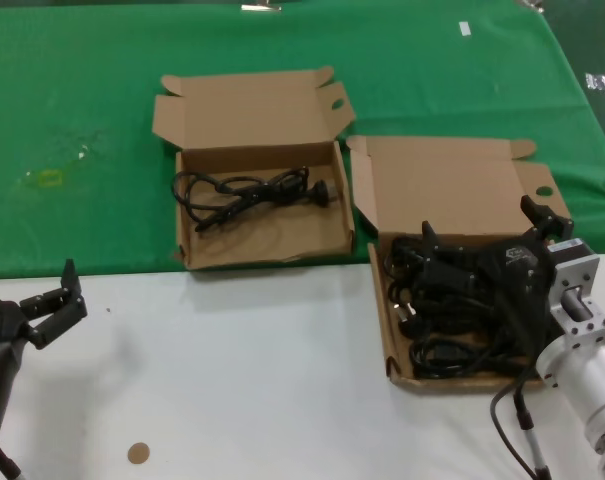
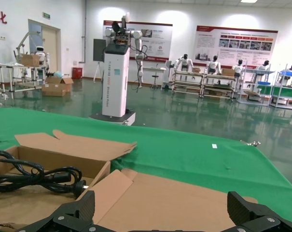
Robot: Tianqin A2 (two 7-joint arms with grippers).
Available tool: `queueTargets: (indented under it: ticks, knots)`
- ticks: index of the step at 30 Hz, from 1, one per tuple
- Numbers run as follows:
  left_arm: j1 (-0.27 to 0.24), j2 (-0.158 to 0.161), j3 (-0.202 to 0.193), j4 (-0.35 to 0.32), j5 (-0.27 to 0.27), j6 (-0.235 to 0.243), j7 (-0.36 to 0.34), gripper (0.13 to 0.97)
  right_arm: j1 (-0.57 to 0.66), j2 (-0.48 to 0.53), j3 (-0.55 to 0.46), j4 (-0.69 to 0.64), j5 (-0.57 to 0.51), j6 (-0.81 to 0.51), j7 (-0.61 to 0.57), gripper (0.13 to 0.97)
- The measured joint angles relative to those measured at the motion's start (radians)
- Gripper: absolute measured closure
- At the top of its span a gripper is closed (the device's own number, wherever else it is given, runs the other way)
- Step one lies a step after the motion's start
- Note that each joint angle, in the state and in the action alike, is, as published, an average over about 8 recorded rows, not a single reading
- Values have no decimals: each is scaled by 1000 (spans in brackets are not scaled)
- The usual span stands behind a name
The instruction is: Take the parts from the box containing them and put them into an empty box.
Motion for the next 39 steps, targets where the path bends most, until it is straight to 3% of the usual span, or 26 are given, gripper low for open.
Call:
queueTargets:
  ticks: [39]
  knots:
    - [0, 0, 0, 0, 0, 0, 0, 132, 0, 0, 0, 0, 0, 0, 0, 129]
